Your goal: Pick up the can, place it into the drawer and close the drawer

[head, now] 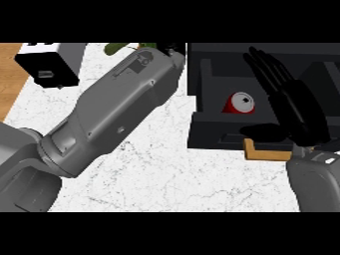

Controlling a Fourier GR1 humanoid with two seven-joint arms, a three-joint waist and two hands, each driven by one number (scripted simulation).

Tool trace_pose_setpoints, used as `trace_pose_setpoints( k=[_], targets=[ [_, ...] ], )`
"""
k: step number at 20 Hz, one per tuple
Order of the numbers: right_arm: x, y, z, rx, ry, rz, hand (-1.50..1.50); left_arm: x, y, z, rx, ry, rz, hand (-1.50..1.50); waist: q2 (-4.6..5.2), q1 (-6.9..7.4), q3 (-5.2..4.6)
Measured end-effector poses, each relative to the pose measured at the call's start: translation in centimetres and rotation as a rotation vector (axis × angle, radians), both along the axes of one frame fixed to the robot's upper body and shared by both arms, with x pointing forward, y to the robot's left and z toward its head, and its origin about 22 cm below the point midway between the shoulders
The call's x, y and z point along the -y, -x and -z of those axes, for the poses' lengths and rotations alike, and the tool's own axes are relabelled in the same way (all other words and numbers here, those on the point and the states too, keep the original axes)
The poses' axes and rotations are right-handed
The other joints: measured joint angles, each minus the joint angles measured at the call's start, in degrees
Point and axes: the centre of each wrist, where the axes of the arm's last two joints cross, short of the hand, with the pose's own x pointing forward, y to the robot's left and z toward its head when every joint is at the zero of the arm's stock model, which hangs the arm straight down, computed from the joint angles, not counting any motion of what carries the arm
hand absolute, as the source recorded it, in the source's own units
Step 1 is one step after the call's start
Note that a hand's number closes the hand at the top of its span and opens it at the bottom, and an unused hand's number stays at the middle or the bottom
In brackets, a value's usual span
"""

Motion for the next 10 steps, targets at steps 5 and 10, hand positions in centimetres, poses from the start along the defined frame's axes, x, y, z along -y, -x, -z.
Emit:
trace_pose_setpoints(
  k=[5, 10],
  targets=[
    [-0.9, -3.2, 2.2, -0.018, 0.129, 0.037, -1.50, -2.0, -0.4, -1.1, 0.002, -0.008, -0.013, -1.50, 0.03, 0.22, 0.01],
    [-1.7, -6.2, 4.6, -0.032, 0.178, 0.079, -1.50, -3.9, -0.2, -1.2, 0.001, -0.007, -0.035, -1.50, 0.05, 0.45, 0.02]
  ],
)
